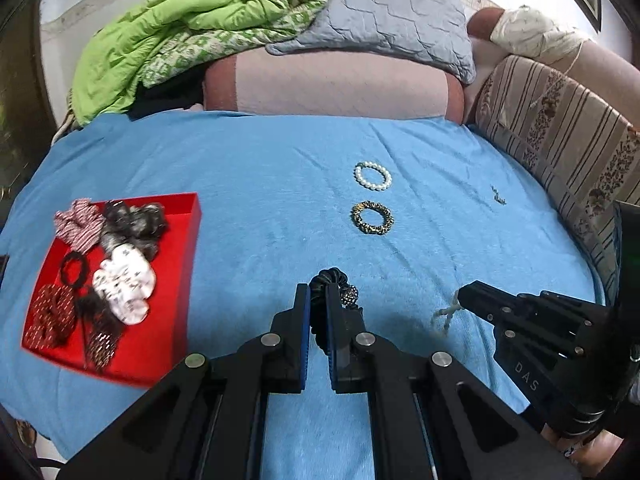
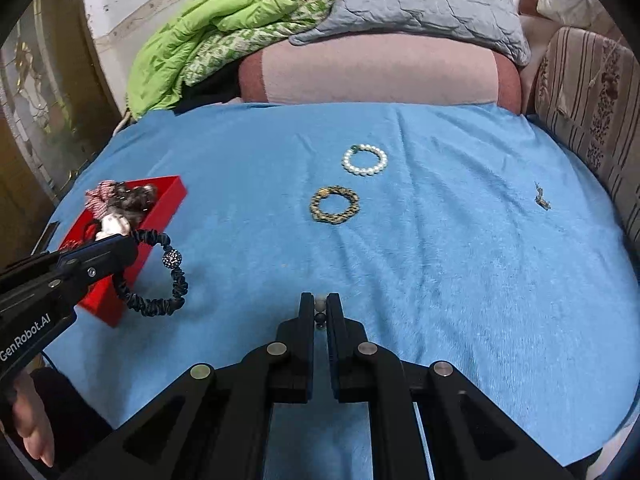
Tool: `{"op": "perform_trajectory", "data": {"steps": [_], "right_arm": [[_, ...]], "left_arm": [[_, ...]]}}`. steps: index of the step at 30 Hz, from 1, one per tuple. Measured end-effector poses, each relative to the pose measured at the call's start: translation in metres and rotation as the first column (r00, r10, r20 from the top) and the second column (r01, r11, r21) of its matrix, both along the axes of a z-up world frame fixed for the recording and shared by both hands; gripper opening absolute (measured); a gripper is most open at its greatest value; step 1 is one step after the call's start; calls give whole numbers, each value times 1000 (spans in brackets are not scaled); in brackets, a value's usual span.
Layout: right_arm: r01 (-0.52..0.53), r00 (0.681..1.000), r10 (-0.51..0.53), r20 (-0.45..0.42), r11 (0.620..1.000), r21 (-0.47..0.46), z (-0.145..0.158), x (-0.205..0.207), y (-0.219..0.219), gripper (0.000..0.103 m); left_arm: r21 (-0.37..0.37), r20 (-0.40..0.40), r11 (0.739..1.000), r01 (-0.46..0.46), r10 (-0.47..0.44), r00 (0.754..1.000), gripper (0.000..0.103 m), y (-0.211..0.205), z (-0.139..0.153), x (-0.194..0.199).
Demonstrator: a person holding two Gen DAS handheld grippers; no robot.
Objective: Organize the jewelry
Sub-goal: 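Carry the hair tie and beaded bracelet over the red tray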
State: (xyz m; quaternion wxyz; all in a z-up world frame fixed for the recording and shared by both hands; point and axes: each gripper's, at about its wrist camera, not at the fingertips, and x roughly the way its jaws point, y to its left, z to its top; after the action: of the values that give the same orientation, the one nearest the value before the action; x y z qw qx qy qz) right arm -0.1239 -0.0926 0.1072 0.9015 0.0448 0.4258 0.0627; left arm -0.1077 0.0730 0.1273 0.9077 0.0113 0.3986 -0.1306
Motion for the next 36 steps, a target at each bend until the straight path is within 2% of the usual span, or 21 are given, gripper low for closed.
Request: {"op": "perform_trajectory", "data": {"steps": [10,20,29,36], "right_arm": [[-60,997,60,49,998,-6,27,-25,33,7],[-134,988,136,69,991,-28,41,-31,71,7],[-170,983,172,58,985,-31,39,-34,89,7],[-202,976,205,72,978,-45,48,-35,104,7]], "left_arm": [[9,45,995,-104,103,994,7,45,12,-34],[31,43,966,-257,255,966,7,106,5,-45],[72,75,957,-283,277,958,7,110,11,-51],[97,98,953,-287,278,956,7,112,16,-50]]}}
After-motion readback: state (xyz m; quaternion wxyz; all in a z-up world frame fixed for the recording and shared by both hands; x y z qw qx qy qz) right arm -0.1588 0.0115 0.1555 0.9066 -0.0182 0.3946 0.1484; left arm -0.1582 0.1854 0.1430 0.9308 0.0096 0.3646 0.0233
